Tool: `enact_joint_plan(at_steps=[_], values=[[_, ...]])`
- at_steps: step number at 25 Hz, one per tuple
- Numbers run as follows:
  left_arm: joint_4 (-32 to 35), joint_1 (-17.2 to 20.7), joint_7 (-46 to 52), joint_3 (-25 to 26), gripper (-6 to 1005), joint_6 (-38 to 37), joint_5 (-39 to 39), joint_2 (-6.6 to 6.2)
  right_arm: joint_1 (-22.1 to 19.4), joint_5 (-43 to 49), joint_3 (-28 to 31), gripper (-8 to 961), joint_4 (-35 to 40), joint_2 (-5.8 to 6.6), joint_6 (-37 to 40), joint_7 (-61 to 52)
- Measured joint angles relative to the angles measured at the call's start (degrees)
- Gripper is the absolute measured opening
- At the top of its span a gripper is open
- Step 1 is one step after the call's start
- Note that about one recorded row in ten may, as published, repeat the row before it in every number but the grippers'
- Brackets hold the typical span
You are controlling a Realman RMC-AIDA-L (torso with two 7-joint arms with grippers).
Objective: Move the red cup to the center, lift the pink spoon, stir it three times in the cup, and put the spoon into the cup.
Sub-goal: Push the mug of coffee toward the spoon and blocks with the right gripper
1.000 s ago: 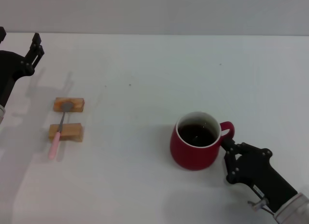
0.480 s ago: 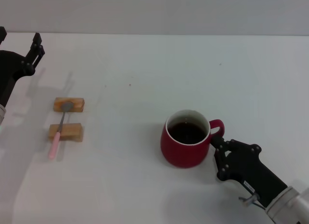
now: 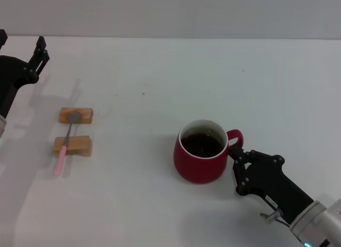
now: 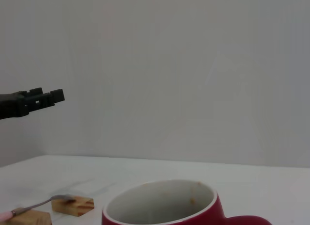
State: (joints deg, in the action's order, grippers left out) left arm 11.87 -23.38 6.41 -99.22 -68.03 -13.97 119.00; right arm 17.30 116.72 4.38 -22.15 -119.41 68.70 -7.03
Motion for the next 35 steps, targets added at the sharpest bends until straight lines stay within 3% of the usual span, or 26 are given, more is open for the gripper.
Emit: enact_joint_plan(at_steps=[21,35], values=[[0.0,0.0,0.0,0.0,812,0.0,0.0,-0.09,2.1,0.0,0.0,-2,-0.2,-0.13,-0.9,-0.2],[0.0,0.0,-0.1,0.0,812,0.0,0.0,-0.09,0.4,-0.3,0.6,-1,-0.1,-0.12,-0.5,-0.2]])
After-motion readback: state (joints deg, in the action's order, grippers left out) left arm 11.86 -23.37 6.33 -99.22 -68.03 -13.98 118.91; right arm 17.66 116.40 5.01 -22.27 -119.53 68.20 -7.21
